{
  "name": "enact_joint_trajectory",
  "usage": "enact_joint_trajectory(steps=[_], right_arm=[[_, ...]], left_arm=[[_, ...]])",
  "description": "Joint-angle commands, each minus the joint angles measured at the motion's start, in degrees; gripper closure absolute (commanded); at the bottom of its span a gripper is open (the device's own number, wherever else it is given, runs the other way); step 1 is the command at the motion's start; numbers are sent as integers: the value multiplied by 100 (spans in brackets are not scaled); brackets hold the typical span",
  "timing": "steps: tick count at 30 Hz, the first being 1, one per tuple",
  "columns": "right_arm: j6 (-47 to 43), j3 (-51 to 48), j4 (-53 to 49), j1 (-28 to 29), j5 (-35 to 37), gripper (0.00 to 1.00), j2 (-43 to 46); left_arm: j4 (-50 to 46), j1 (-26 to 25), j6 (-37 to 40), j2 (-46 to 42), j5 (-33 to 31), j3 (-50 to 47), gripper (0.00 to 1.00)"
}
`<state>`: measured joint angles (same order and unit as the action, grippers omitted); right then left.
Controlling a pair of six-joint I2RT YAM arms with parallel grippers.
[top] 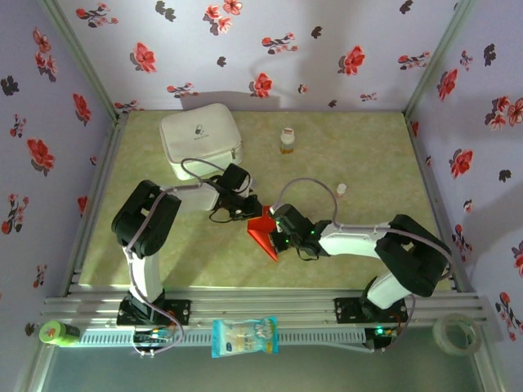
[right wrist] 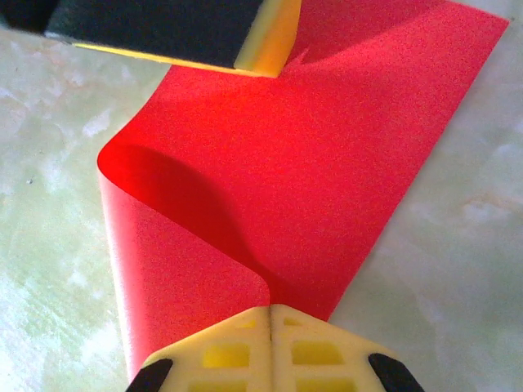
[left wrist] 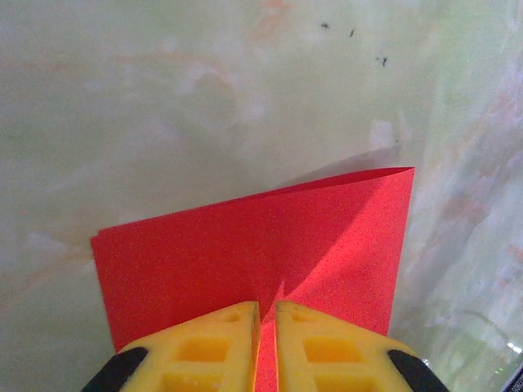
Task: Fold a paper plane with a square sheet of paper (pick it up from the middle)
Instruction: Third fold the triangle at the center of the table.
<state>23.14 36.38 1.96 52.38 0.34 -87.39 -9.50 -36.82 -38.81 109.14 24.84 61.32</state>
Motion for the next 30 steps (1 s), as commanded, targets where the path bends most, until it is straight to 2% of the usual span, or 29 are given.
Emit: enact_joint_trajectory(steps=[1,30], right_arm=[[112,225,-281,-36,-202,100,64],[279,255,-263,-43,139,100,-111]], left_arm=[[-326,-37,-41,-64,-208,-160,86],[-302,-36,-34,-60,-208,-191,86]])
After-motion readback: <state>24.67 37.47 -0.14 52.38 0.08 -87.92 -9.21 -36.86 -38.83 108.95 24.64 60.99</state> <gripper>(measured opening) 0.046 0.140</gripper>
